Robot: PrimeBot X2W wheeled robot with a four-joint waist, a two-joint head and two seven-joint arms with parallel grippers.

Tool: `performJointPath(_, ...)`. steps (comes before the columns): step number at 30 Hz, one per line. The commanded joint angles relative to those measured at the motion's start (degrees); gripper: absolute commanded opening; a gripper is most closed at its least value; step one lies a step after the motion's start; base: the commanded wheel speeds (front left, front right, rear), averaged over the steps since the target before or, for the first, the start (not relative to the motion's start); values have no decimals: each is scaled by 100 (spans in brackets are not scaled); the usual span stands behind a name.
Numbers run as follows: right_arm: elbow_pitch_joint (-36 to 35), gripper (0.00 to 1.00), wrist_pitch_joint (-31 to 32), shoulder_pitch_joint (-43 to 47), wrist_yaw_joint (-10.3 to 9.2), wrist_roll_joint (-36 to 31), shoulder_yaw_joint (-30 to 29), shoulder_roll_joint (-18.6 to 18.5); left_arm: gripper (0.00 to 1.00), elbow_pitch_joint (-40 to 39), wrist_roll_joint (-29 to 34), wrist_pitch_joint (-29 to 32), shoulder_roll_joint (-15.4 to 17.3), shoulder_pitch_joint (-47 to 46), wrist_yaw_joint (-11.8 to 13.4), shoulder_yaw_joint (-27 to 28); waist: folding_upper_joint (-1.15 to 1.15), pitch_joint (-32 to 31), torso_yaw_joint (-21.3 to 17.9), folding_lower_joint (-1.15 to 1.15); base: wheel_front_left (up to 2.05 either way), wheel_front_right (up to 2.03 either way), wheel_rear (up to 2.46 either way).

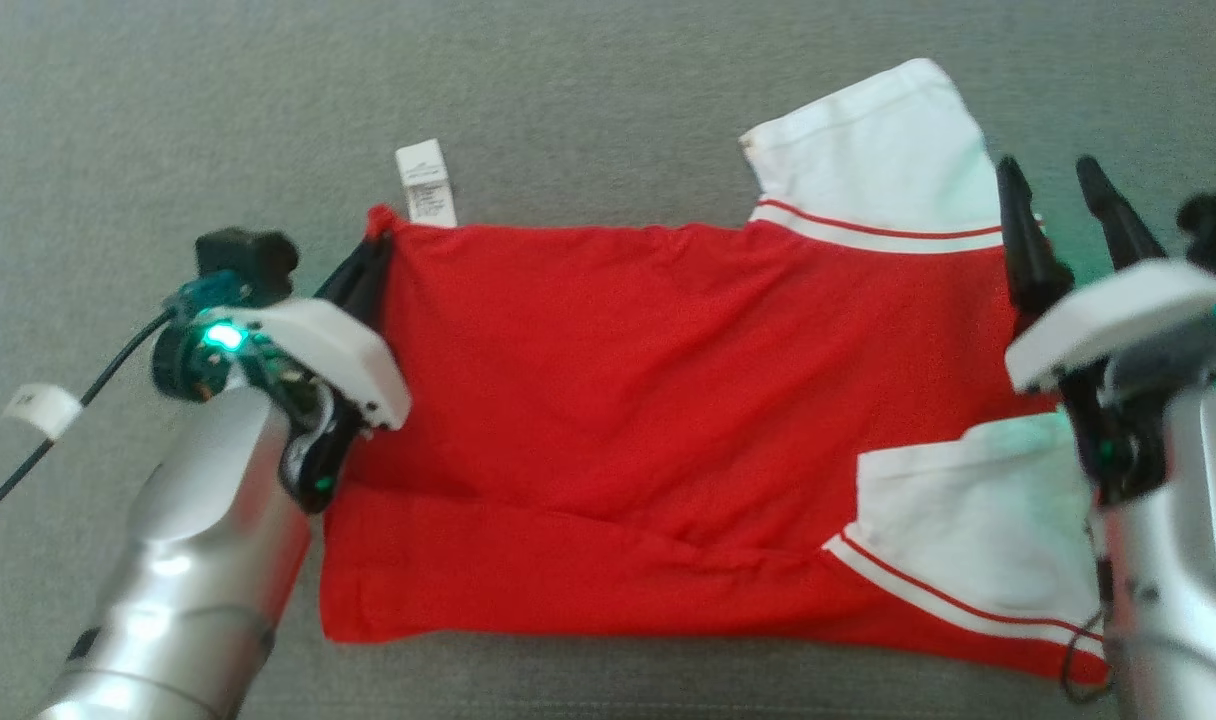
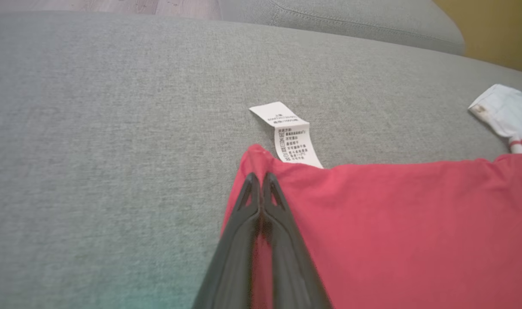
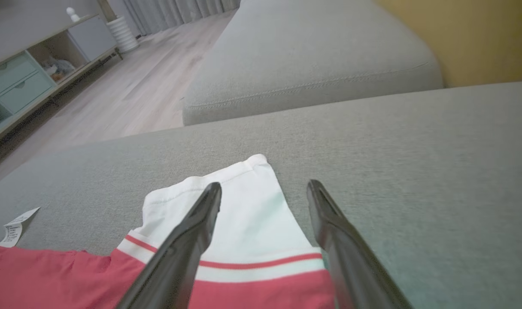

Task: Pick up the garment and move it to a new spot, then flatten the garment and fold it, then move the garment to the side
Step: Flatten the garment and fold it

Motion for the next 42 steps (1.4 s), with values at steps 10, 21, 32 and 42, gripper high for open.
performJointPath(10,2079,100,457,-2069,-10,75,522,-536,0,-347,-287,-60,-105,-597,-37,-144,0,535,553,-1,0,0,0)
performJointPath(21,3406,38,1292,-2799,-10,207,819,-646,0,-283,-640,-158,-61,-664,-40,-433,0,504,583,-1,0,0,0)
performJointPath(32,1955,0,468,-1934,-10,689,995,-866,0,-628,-736,-746,328,-275,41,-334,0,-76,428,-1,0,0,0)
performJointPath(42,-1518,0,1110,841,-10,586,156,-346,0,-2561,-883,-730,1029,1124,760,-36,0,-607,82,-1,0,0,0)
